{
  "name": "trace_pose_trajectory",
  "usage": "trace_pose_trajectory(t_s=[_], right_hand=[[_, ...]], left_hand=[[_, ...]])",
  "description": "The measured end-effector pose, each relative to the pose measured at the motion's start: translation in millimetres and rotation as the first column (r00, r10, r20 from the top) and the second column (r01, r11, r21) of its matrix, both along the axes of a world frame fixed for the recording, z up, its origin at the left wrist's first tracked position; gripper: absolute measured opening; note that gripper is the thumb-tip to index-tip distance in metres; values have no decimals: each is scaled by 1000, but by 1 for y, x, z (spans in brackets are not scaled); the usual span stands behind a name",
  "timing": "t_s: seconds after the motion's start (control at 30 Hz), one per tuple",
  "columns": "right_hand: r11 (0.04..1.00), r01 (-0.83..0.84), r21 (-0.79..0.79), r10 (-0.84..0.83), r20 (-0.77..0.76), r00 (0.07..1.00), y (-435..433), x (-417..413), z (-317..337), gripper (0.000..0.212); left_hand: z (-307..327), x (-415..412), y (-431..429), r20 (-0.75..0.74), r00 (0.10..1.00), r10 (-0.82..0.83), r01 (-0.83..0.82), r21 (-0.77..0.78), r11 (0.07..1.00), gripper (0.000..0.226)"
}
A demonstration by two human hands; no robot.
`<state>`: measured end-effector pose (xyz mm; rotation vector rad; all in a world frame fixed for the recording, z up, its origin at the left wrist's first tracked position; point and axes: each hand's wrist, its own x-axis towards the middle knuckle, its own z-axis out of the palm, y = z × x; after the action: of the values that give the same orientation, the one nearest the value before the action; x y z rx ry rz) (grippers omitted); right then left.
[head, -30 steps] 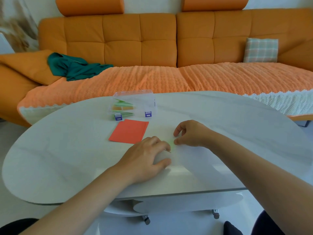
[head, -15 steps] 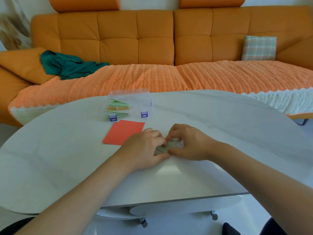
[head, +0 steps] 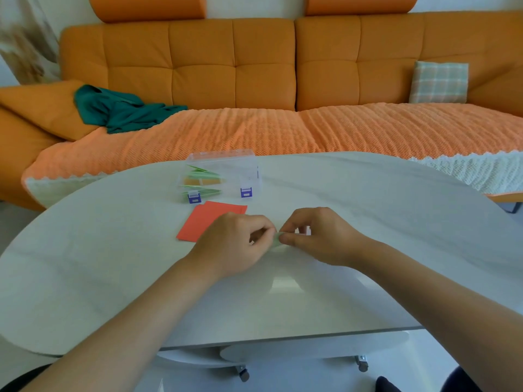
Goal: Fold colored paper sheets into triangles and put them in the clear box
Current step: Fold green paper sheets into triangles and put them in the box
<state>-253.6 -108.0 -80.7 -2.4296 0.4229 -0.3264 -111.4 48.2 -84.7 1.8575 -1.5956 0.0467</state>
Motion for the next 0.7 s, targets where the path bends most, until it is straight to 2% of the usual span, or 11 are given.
trace_pose_trajectory(t_s=[0.07, 0.17, 0.3, 0.47, 0.7], right_hand=[[999, -16, 52, 15, 9, 1000, 1, 0, 9, 11], [989, -59, 136, 58, 11, 998, 5, 0, 21, 12], [948, -5, 320, -35, 118, 992, 15, 4, 27, 11], [942, 68, 328, -122, 147, 982, 23, 9, 28, 15], [966, 107, 233, -126, 68, 990, 25, 12, 26, 16]], left_hand=[[9, -2, 3, -147, 989, 17, -18, -5, 1000, 14], [18, -4, 4, -317, 946, 63, -60, 18, 998, 19], [22, -1, 4, -536, 840, 82, -77, 33, 997, 16], [23, -5, 4, -582, 807, 100, -100, 33, 994, 15], [22, -3, 4, -422, 899, 120, -88, 95, 992, 16]])
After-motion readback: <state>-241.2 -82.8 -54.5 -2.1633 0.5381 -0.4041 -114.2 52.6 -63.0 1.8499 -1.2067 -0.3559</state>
